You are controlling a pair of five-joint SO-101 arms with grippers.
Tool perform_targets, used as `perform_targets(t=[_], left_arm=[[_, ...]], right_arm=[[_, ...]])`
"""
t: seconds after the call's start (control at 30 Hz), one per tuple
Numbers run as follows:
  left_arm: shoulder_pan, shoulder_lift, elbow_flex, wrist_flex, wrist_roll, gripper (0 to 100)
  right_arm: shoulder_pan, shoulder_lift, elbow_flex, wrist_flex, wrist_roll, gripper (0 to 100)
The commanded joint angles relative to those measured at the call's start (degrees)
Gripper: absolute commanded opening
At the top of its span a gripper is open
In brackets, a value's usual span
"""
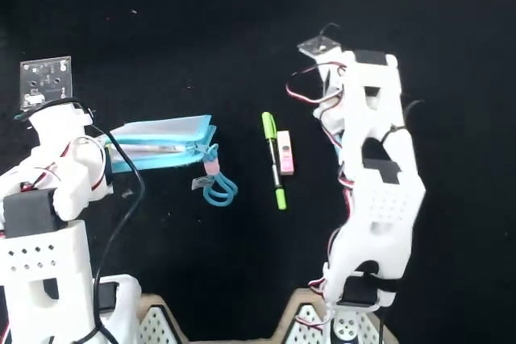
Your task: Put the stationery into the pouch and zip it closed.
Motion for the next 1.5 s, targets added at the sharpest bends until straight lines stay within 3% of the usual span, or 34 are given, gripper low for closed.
perform_targets(t=[0.0,0.3,0.43,0.57,0.7,0.87,0.93,1.07,1.47], left_arm=[[-0.13,0.18,1.36,-0.35,-0.44,3],[-0.13,0.18,1.36,-0.35,-0.44,3],[-0.13,0.18,1.36,-0.35,-0.44,3],[-0.13,0.18,1.36,-0.35,-0.44,3],[-0.13,0.18,1.36,-0.35,-0.44,3],[-0.13,0.18,1.36,-0.35,-0.44,3],[-0.13,0.18,1.36,-0.35,-0.44,3],[-0.13,0.18,1.36,-0.35,-0.44,3],[-0.13,0.18,1.27,-0.35,-0.44,3]], right_arm=[[-1.05,3.21,-7.16,2.02,2.2,13.7],[2.11,14.99,-23.34,13.98,2.46,13.3],[2.29,18.86,-28.0,17.67,5.54,1.0],[2.37,19.47,-32.22,21.1,6.15,0.9],[2.29,19.65,-35.3,21.36,4.31,2.5],[1.93,19.47,-36.26,21.36,3.25,18.9],[2.2,19.3,-37.32,21.45,2.64,19.4],[4.04,16.4,-36.26,21.54,2.37,14.0],[3.52,3.91,-15.69,19.25,2.55,13.6]])
